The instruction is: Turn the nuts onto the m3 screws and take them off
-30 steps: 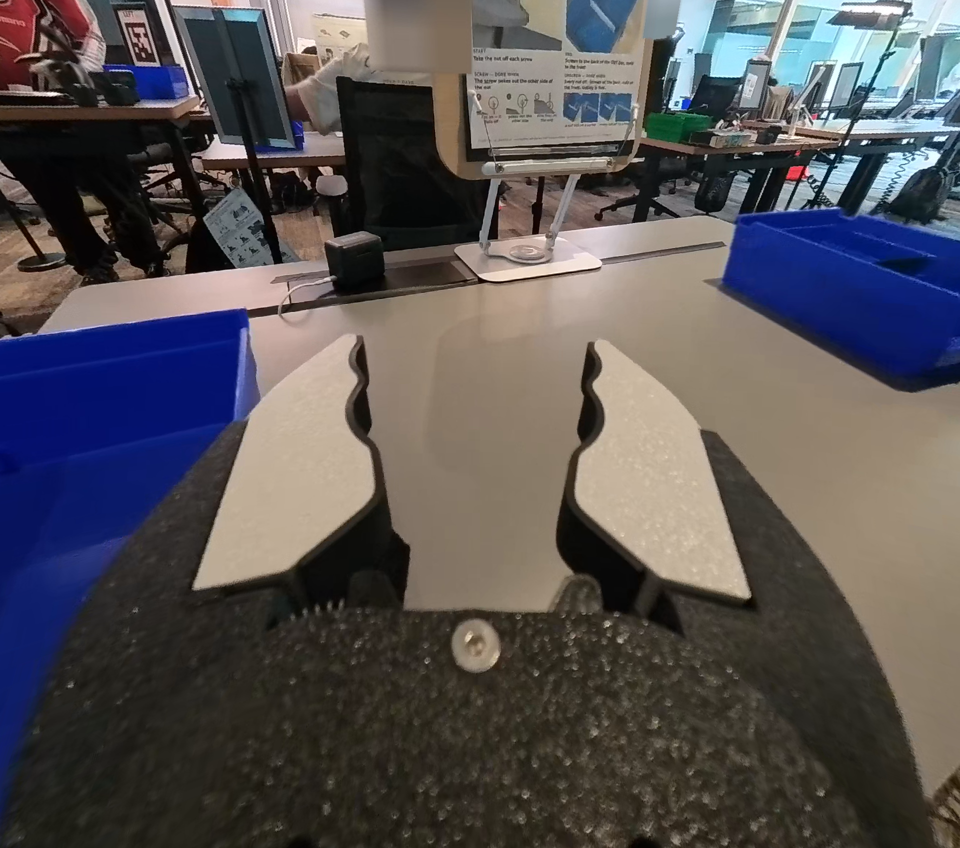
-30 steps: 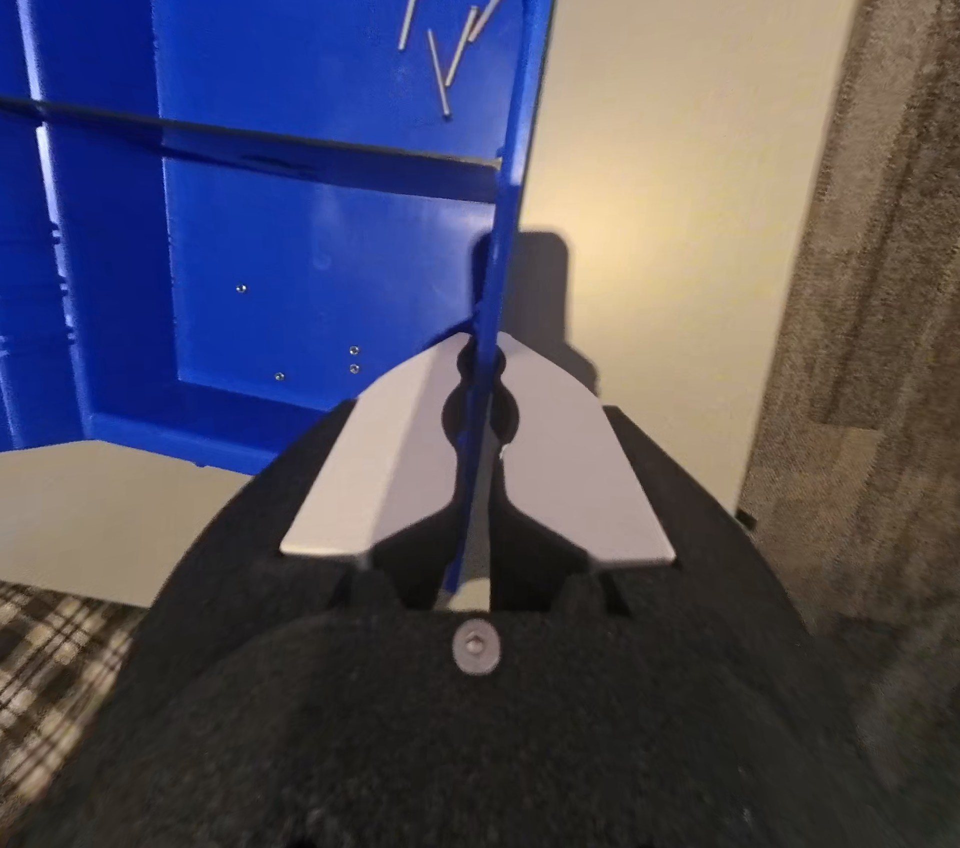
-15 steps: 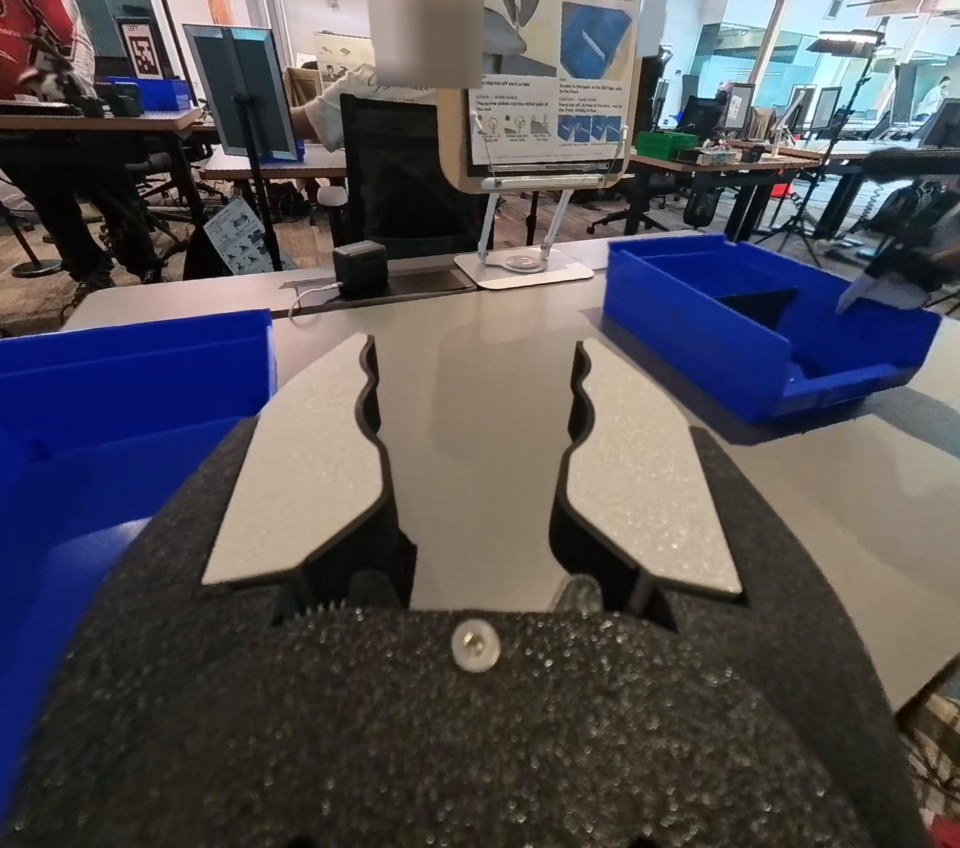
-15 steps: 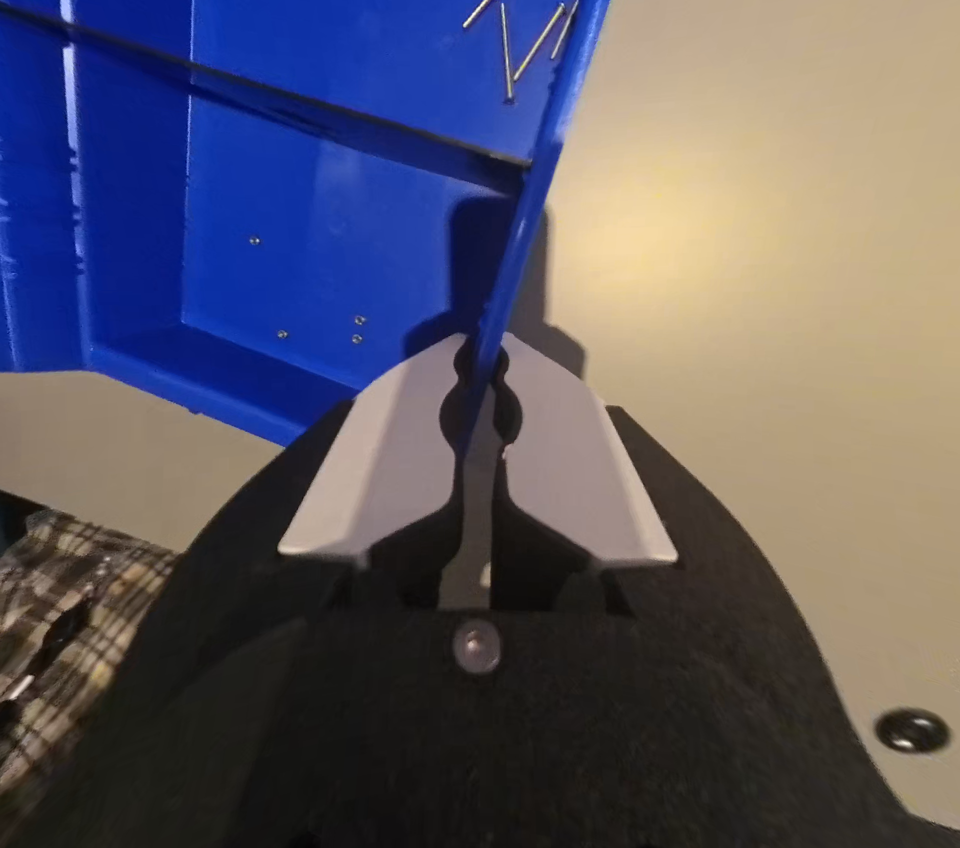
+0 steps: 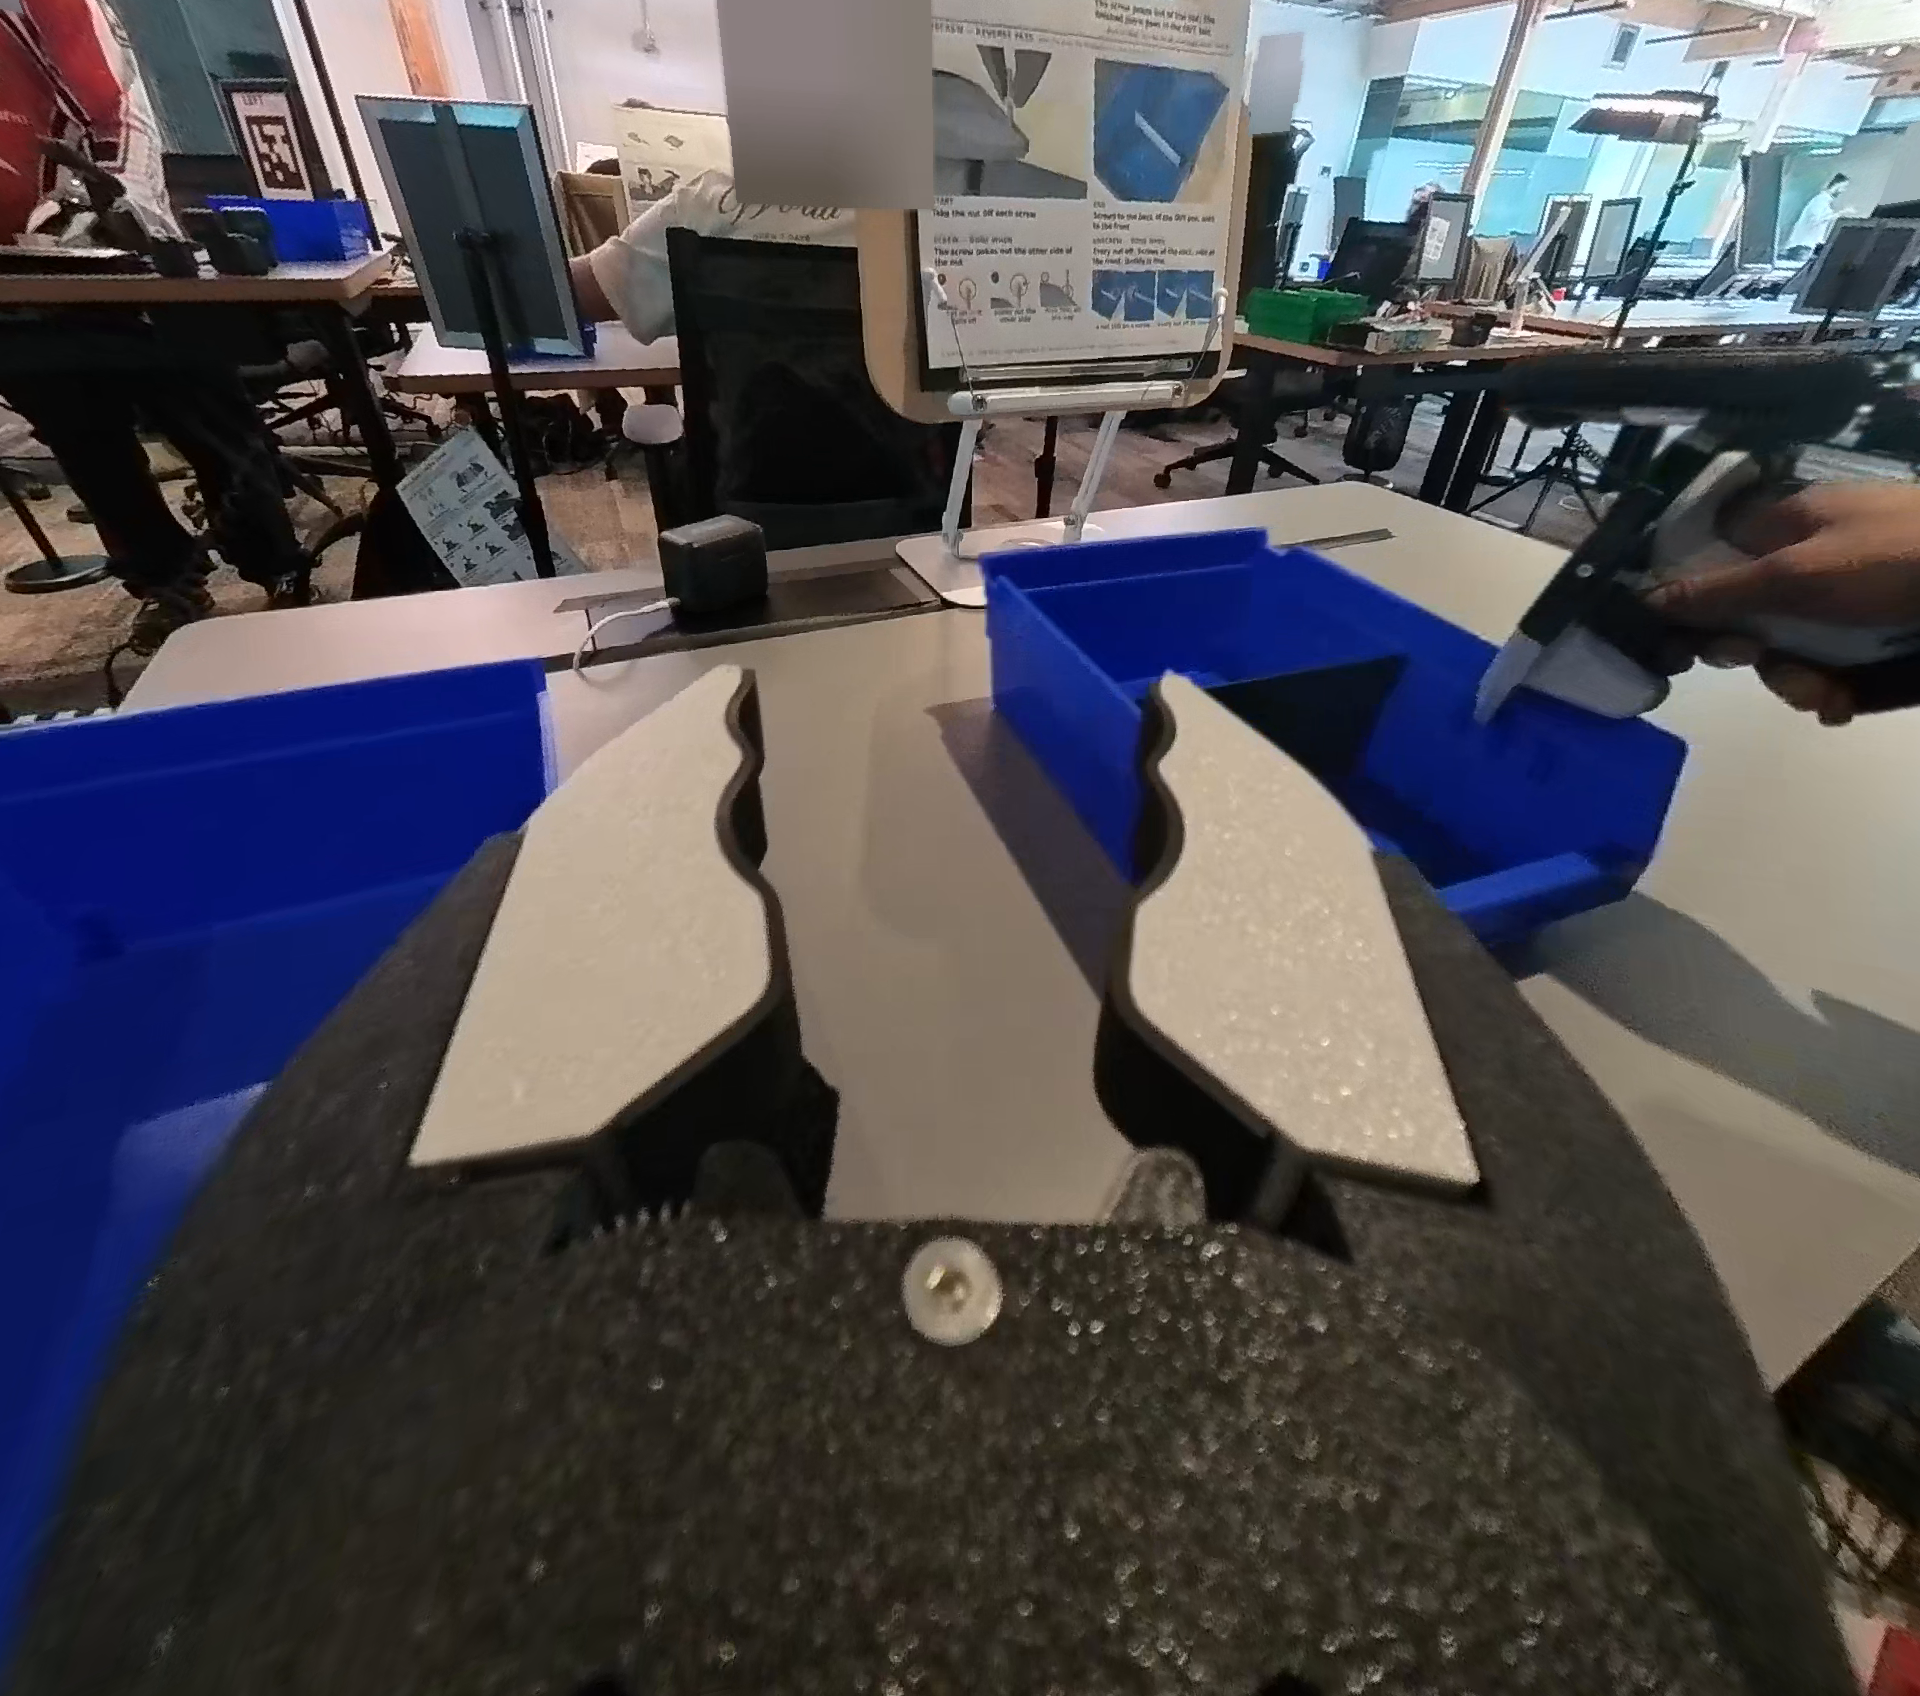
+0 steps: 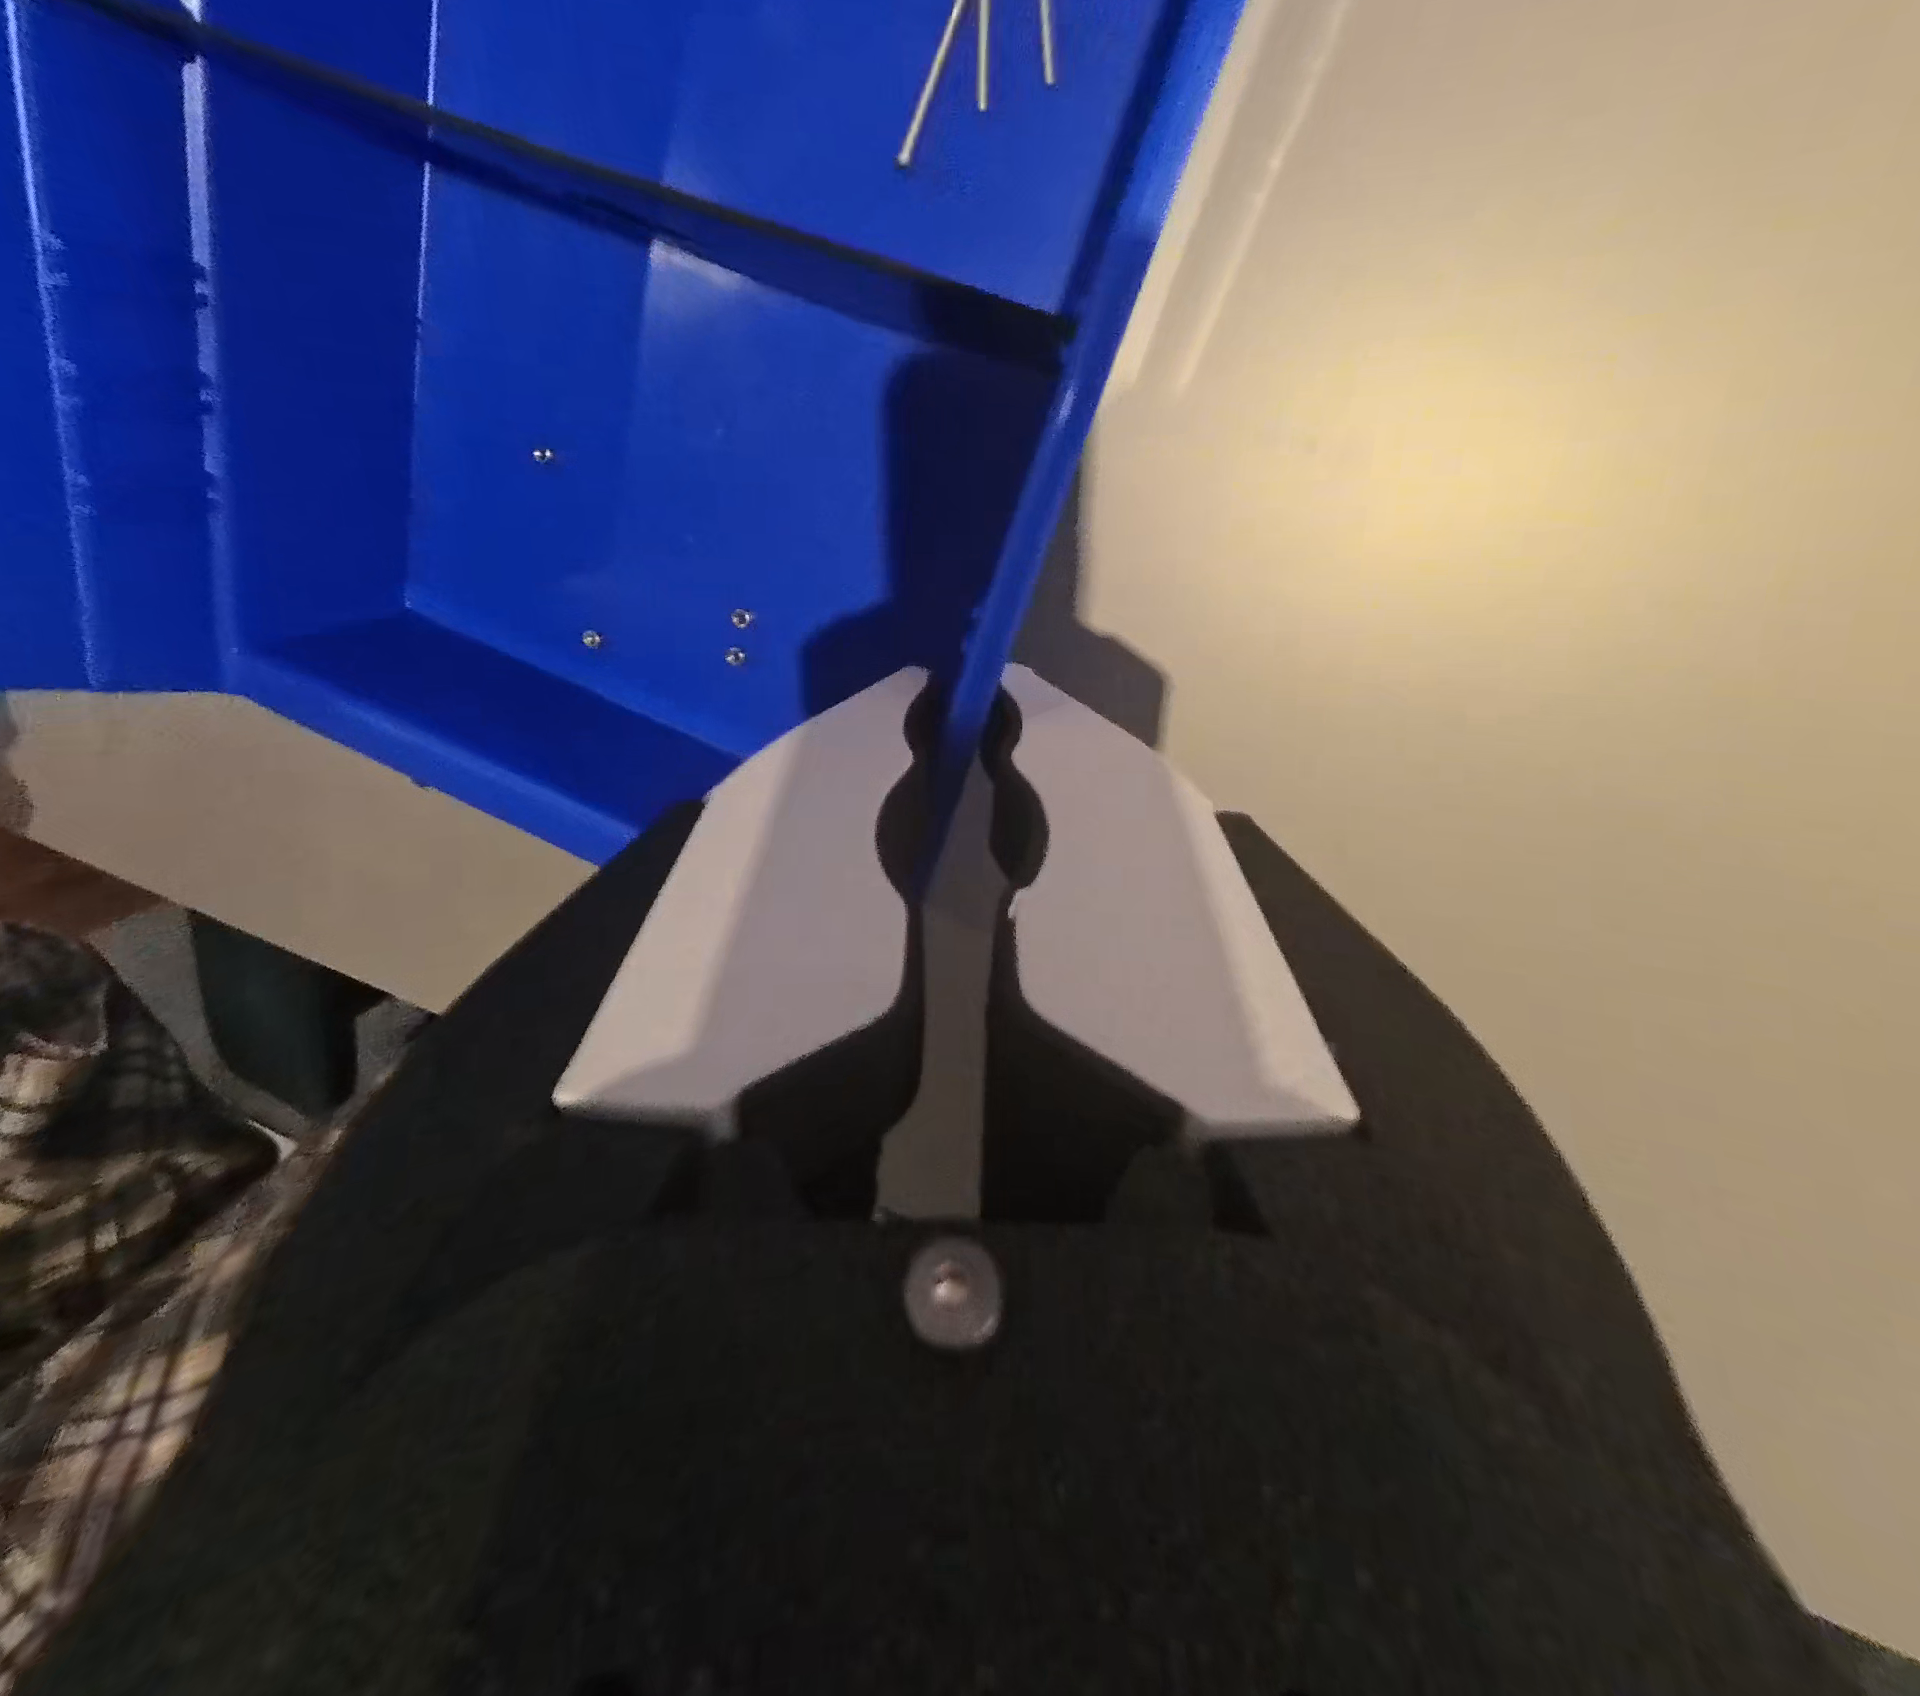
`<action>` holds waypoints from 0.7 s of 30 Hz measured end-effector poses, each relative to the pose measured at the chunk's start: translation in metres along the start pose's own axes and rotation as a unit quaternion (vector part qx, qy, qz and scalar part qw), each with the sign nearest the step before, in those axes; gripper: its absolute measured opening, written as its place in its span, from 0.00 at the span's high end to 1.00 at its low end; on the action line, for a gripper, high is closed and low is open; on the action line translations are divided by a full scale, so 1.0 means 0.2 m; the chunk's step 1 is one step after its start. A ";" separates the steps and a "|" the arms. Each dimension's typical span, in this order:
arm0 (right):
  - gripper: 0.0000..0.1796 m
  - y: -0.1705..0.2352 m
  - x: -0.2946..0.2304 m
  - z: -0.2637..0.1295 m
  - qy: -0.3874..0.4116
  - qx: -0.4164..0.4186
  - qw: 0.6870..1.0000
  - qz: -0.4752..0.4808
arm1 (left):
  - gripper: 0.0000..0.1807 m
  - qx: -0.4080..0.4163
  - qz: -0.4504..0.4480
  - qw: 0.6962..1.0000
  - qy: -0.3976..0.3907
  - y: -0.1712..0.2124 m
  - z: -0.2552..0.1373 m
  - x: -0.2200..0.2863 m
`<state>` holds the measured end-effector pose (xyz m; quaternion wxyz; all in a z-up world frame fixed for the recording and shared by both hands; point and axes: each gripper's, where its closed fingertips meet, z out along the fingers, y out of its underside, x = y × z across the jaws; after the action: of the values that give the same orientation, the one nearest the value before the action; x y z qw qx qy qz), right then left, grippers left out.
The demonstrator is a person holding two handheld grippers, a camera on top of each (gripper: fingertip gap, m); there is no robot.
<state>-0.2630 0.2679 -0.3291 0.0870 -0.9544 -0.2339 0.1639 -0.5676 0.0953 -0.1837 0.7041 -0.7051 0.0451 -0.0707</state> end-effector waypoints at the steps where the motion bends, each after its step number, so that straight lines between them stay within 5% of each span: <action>1: 0.96 -0.01 -0.03 0.01 -0.003 0.001 1.000 -0.004 | 0.62 0.001 0.000 1.000 0.001 0.00 0.00 0.00; 5: 0.95 -0.04 -0.11 0.01 -0.030 0.017 0.999 -0.017 | 0.61 -0.008 -0.008 1.000 0.011 -0.01 0.02 0.02; 7: 0.82 -0.07 -0.10 -0.04 -0.053 0.045 0.997 -0.015 | 0.59 -0.024 -0.011 0.999 0.021 -0.02 0.06 0.03; 11: 0.78 -0.09 -0.01 -0.22 -0.066 0.133 0.989 -0.016 | 0.56 -0.138 0.003 0.988 0.063 0.03 0.27 0.12; 21: 0.78 0.21 0.29 -0.45 -0.090 0.254 0.962 0.043 | 0.51 -0.457 -0.021 0.885 0.086 0.39 0.84 0.29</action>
<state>-0.1647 0.2517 -0.2713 0.2982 -0.8911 -0.1505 0.3072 -0.4803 0.2519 -0.2584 0.2956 -0.9407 0.1180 -0.1175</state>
